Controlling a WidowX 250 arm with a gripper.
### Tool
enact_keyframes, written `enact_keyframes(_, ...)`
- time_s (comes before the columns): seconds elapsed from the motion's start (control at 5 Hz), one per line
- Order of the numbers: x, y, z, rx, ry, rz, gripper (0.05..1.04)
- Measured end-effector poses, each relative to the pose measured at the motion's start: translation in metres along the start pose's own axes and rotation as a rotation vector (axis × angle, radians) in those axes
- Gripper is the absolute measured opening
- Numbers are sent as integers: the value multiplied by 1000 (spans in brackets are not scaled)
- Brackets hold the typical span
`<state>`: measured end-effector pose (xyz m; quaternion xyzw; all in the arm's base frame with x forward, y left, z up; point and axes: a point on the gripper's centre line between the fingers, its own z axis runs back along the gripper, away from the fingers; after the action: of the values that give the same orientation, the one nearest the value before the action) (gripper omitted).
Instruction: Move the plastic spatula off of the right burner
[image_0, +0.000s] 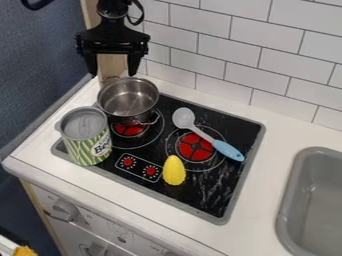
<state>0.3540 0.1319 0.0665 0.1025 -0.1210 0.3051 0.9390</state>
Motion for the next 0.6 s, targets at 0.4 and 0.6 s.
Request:
enact_keyframes(0.4,-17,-7,-13,45,45,77,1001)
enact_keyframes(0.6,-25,-16,-10,44,38,90,1001)
